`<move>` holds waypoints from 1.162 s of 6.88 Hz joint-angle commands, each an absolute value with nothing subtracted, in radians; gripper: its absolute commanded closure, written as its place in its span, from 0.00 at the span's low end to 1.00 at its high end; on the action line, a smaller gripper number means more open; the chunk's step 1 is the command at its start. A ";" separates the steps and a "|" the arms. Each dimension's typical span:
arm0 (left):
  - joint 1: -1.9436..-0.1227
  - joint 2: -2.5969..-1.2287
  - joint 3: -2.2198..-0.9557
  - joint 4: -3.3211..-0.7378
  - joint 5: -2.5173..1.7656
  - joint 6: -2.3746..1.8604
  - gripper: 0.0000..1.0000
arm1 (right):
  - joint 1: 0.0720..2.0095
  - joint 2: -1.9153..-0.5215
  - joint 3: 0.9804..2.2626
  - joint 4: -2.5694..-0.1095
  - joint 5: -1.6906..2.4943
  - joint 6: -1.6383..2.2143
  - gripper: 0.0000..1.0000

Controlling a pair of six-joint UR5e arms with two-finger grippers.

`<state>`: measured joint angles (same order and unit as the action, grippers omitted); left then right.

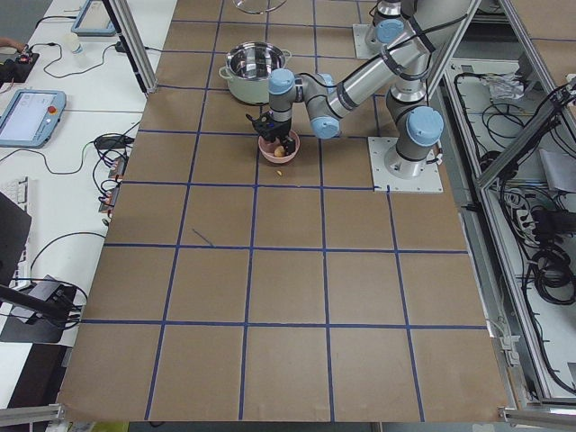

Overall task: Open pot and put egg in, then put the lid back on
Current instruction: 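Lower the left gripper into the pink bowl and grasp the egg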

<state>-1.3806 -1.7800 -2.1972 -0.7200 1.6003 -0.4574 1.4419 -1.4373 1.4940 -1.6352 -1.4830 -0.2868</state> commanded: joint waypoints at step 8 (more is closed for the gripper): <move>-1.379 -1.778 -2.174 -0.719 1.597 -0.408 0.78 | 1.442 -1.447 1.493 -1.649 -1.500 -0.299 0.71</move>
<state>-1.3802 -1.7834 -2.1883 -0.7196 1.5939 -0.4179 1.4433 -1.4443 1.4937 -1.6503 -1.4985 -0.2970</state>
